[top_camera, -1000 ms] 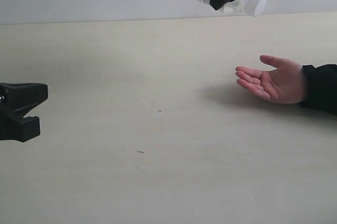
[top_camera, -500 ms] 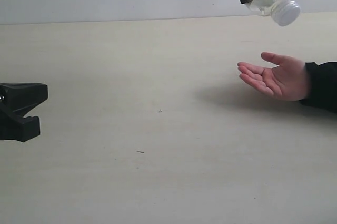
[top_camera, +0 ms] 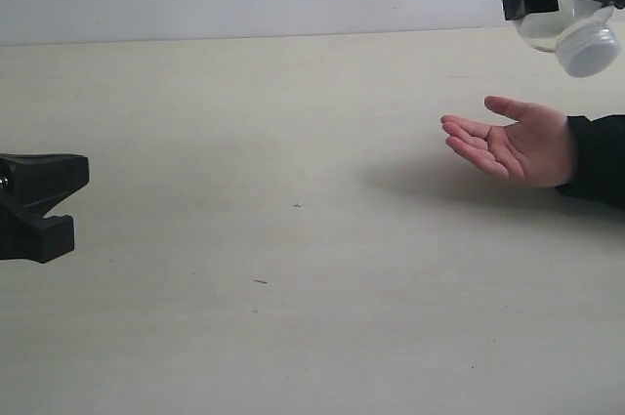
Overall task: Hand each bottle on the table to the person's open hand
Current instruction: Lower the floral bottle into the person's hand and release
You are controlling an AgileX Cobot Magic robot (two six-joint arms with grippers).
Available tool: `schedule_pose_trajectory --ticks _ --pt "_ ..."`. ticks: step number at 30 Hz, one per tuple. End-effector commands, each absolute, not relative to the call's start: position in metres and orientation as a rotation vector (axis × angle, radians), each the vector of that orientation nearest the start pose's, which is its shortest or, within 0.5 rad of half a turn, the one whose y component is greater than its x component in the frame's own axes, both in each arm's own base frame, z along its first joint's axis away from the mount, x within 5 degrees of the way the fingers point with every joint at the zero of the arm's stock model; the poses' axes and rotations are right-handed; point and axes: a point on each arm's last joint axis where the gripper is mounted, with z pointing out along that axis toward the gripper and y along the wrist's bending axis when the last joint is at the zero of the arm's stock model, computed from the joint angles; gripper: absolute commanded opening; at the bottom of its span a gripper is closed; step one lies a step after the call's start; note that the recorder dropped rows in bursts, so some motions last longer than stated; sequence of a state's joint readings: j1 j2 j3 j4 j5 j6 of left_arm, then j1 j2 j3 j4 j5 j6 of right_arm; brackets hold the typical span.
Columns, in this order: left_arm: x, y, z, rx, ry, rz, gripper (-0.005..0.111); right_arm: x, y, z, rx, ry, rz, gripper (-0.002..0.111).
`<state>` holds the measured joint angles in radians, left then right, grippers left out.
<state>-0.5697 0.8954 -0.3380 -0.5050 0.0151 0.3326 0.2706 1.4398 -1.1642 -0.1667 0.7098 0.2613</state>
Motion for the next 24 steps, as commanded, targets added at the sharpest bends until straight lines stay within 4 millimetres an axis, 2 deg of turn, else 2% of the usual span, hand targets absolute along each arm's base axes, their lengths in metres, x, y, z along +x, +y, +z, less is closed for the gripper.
schedule_pose_trajectory --ticks 1,7,11,24 --pt "0.141 -0.09 0.232 0.409 2.036 -0.463 0.0 0.294 0.07 0.302 -0.002 2.479 0.062 0.0" --pt "0.141 -0.09 0.232 0.409 2.036 -0.463 0.0 0.293 0.066 0.287 0.063 2.497 0.032 0.0" --pt "0.141 -0.09 0.232 0.409 2.036 -0.463 0.0 0.295 0.062 0.267 0.098 2.531 -0.045 0.0" --pt "0.141 -0.09 0.232 0.409 2.036 -0.463 0.0 0.315 0.067 0.211 0.015 2.67 -0.122 0.0"
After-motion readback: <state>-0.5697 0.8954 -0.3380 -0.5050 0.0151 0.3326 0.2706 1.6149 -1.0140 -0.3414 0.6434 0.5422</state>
